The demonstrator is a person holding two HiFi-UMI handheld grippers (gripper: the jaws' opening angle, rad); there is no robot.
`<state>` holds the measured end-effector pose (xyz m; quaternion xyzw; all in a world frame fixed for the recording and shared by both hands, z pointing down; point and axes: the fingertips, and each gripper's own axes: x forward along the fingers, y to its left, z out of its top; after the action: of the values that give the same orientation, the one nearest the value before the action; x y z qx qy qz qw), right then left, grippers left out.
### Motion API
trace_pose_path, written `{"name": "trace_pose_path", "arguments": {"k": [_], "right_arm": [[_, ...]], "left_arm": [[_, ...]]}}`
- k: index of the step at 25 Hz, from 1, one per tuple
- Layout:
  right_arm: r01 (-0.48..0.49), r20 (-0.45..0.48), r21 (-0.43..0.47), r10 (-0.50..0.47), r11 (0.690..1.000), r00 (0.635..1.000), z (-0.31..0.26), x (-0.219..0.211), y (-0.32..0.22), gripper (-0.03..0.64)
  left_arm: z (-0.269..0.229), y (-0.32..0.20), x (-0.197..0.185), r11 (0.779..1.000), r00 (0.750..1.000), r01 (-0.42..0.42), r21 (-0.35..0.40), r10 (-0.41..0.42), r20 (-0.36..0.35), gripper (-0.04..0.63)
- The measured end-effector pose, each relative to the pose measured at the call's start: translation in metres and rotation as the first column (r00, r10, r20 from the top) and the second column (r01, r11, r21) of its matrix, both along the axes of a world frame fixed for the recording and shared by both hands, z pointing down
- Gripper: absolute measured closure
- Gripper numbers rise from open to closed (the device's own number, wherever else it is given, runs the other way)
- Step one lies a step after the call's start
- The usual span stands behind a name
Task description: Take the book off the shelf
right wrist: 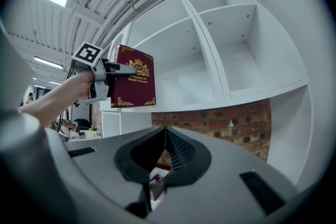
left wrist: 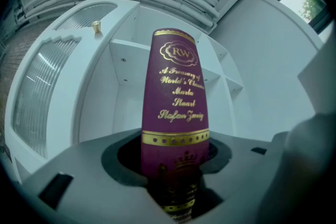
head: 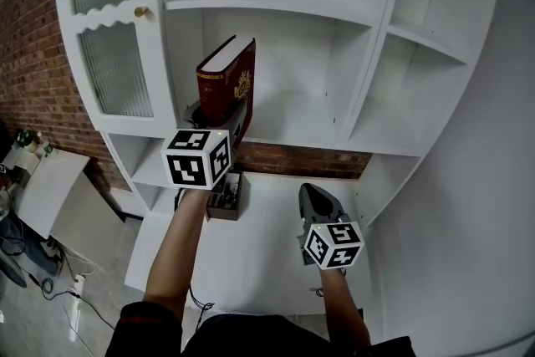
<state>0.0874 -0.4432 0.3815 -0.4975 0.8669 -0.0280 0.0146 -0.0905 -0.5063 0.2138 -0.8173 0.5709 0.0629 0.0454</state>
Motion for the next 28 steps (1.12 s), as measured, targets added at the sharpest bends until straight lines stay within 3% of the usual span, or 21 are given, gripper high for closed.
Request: {"name": "trace_pose_path", "arguments": {"k": [20, 28], "right_arm": [[0.011, -0.014, 0.007, -0.011, 1.0, 1.0, -0.004, -0.024, 0.025, 0.597], [0.013, -0.016, 0.012, -0.013, 1.0, 1.0, -0.007, -0.037, 0.032, 0.597]], "left_arm": [[0.025, 0.083, -0.021, 0.999, 0.999, -0.039, 0.029, 0.038, 0.017, 0.356], [0.059, 0.1, -0.027, 0.998, 0.998, -0.065, -0.026, 0.066, 0.013, 0.356]]}}
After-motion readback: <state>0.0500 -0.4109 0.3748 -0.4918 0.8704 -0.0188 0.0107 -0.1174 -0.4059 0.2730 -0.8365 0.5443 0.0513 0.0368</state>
